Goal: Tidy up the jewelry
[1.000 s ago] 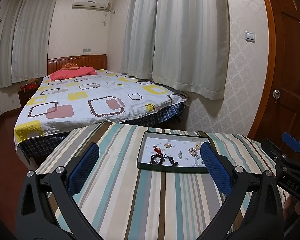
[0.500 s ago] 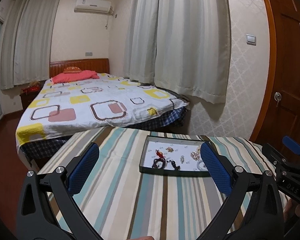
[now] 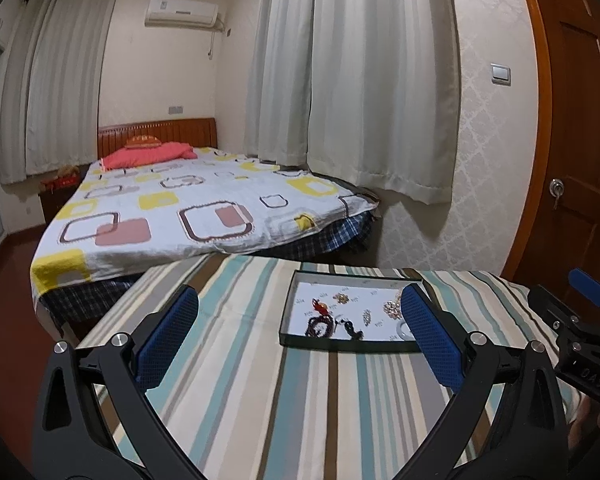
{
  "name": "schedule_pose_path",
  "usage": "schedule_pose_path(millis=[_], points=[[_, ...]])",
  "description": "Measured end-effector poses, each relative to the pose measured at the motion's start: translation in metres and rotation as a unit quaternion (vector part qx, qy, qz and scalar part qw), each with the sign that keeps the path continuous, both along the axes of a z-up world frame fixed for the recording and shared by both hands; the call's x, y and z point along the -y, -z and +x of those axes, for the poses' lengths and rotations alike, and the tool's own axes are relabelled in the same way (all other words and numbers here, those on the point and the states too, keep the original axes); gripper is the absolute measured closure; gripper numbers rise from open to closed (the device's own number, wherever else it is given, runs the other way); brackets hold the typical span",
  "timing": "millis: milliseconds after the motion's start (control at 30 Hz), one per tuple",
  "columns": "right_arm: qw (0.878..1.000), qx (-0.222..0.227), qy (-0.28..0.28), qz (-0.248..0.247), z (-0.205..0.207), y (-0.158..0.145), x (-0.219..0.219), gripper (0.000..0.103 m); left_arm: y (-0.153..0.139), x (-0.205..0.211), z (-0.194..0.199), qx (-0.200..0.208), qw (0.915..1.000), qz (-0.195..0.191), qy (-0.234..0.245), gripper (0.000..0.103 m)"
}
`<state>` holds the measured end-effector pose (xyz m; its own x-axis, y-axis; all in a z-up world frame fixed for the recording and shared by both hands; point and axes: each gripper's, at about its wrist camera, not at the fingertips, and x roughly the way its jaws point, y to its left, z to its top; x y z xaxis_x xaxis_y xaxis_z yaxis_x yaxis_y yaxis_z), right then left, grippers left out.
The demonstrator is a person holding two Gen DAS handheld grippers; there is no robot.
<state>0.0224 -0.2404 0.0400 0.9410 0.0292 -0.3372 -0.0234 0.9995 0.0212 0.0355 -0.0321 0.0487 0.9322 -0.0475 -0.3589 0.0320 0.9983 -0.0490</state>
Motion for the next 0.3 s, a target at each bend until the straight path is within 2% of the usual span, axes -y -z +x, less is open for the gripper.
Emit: schedule_pose_path(millis=[167,300], points=[[1.000,0.000,0.001,0.001,0.002,0.003,0.002,0.018,0.005,-0.006,0.007,-0.006,1.0000,-0.008,0.001,0.004],[1.000,-0.008,0.001,0.013,0.009,0.011,0.010,0.018,0.017,-0.012,0.025,-0.030,0.9994,-0.014,0.005,0.004]])
